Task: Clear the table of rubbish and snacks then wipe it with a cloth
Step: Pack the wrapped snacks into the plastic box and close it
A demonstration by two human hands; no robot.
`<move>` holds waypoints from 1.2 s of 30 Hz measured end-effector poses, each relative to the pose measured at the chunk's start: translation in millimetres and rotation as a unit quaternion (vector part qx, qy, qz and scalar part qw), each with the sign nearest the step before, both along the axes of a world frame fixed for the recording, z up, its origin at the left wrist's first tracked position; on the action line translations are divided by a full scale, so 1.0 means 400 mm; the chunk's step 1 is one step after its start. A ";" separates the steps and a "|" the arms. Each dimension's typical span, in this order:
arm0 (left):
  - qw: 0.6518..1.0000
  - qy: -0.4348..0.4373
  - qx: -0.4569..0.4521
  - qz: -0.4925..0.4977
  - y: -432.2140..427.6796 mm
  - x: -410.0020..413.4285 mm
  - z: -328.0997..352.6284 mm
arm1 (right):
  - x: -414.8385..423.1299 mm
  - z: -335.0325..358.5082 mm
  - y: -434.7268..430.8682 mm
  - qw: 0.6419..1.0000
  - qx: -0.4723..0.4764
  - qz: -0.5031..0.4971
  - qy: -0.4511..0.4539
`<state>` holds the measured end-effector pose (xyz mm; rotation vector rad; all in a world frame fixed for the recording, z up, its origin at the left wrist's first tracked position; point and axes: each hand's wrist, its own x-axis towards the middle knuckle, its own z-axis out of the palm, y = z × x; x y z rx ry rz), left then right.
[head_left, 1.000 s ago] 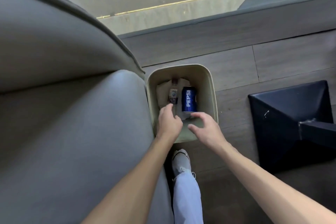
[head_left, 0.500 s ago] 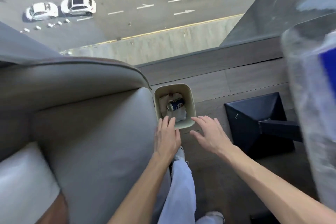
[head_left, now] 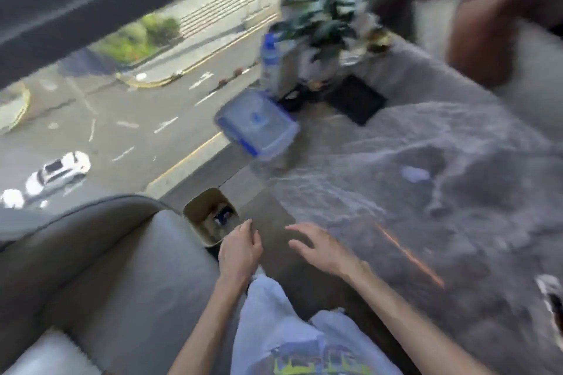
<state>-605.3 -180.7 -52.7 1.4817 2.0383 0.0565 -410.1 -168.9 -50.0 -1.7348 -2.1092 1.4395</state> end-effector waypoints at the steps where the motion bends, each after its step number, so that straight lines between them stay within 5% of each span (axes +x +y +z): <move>1: 0.999 -0.005 0.014 -0.037 -0.001 0.077 0.020 | 0.093 0.015 -0.040 0.999 0.004 -0.044 -0.006; 9: 0.928 -0.042 0.027 -0.370 -0.080 0.662 0.094 | 0.700 0.130 -0.466 0.908 0.046 -0.410 -0.069; 15: 0.858 -0.043 0.031 -0.510 -0.150 0.882 0.147 | 0.808 0.176 -0.680 0.813 0.090 -0.572 -0.059; 19: 0.838 -0.038 0.038 -0.543 -0.128 0.908 0.155 | 0.781 0.157 -0.695 0.788 0.081 -0.609 -0.034; 26: 0.897 -0.042 0.079 -0.433 0.098 0.732 0.184 | 0.675 0.133 -0.412 0.826 0.049 -0.559 0.050; 30: 0.954 -0.049 0.122 -0.268 0.297 0.478 0.215 | 0.532 0.151 -0.105 0.871 0.044 -0.478 0.105; 36: 0.984 -0.073 0.157 -0.051 0.538 0.033 0.223 | 0.211 0.166 0.325 0.924 0.026 -0.354 0.142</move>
